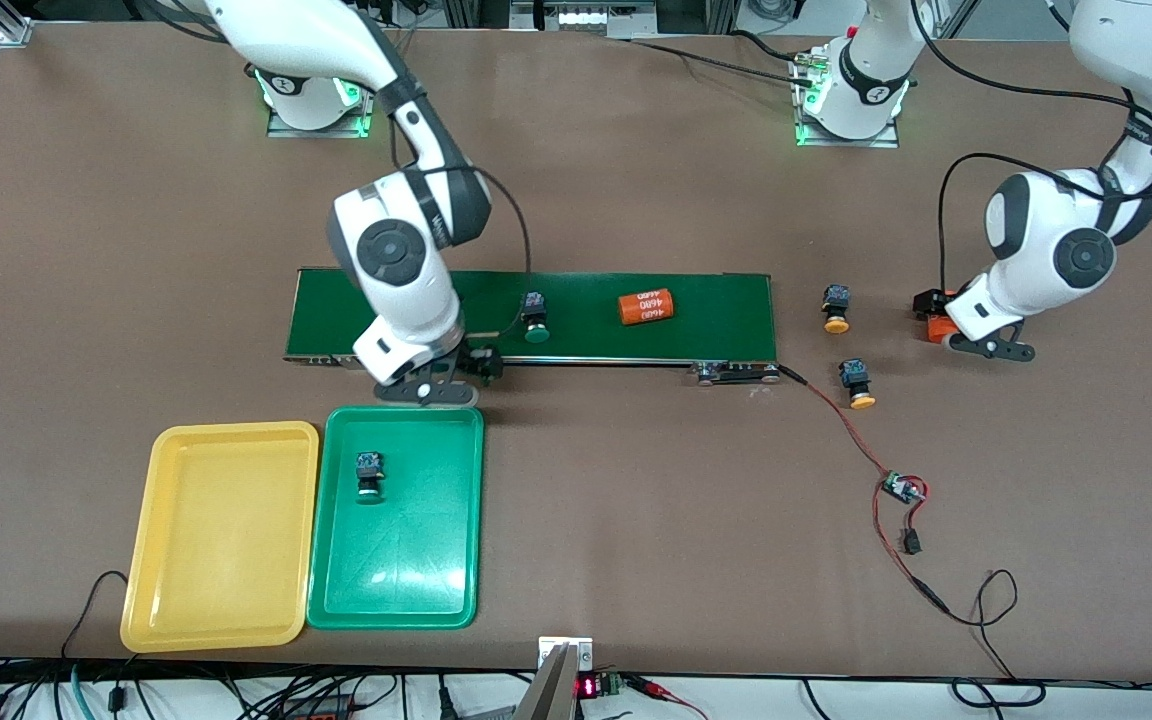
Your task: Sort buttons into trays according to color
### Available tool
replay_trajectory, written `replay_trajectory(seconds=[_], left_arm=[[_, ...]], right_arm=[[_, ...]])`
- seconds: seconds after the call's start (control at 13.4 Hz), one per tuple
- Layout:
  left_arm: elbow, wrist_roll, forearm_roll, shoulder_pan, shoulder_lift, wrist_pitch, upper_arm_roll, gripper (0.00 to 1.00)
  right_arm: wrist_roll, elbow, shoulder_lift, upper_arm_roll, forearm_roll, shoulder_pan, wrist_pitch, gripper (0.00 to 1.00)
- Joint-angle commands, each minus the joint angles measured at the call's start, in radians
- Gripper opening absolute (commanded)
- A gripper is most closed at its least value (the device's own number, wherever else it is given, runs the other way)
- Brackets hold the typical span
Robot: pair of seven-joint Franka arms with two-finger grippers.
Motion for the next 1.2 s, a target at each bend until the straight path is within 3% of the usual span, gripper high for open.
replay_trajectory(seconds=[0.0, 0.15, 0.3, 0.45, 0.67, 0.9, 1.12], left_arm=[[-0.013, 0.007, -0.019, -0.003, -0.025, 0.009, 0.001, 0.59], [-0.01, 0.022, -0.019, -0.003, -0.028, 0.001, 0.001, 0.31], [-0.001, 0.054, -0.019, -0.003, -0.057, -0.026, 0.0, 0.15], [0.052, 0.068, -0.015, -0.009, -0.103, -0.182, -0.025, 0.12], [0.226, 0.114, -0.016, -0.016, -0.12, -0.452, -0.088, 0.13], [0.329, 0.218, -0.021, -0.021, -0.119, -0.62, -0.245, 0.13], [0.338, 0.237, -0.022, -0.022, -0.11, -0.62, -0.403, 0.15]], right_arm=[[0.022, -0.058, -0.046, -0.003, 0.009, 0.044, 0.004, 1.0], [0.025, -0.076, -0.044, -0.003, 0.009, 0.065, 0.002, 1.0], [0.025, -0.099, -0.047, -0.003, 0.01, 0.087, -0.001, 1.0], [0.025, -0.109, -0.052, 0.006, 0.012, 0.094, -0.026, 1.0], [0.024, -0.109, -0.093, 0.01, 0.012, 0.09, -0.109, 1.0], [0.015, -0.106, -0.118, 0.01, 0.012, 0.078, -0.14, 1.0], [0.016, -0.106, -0.113, 0.01, 0.013, 0.088, -0.142, 1.0]])
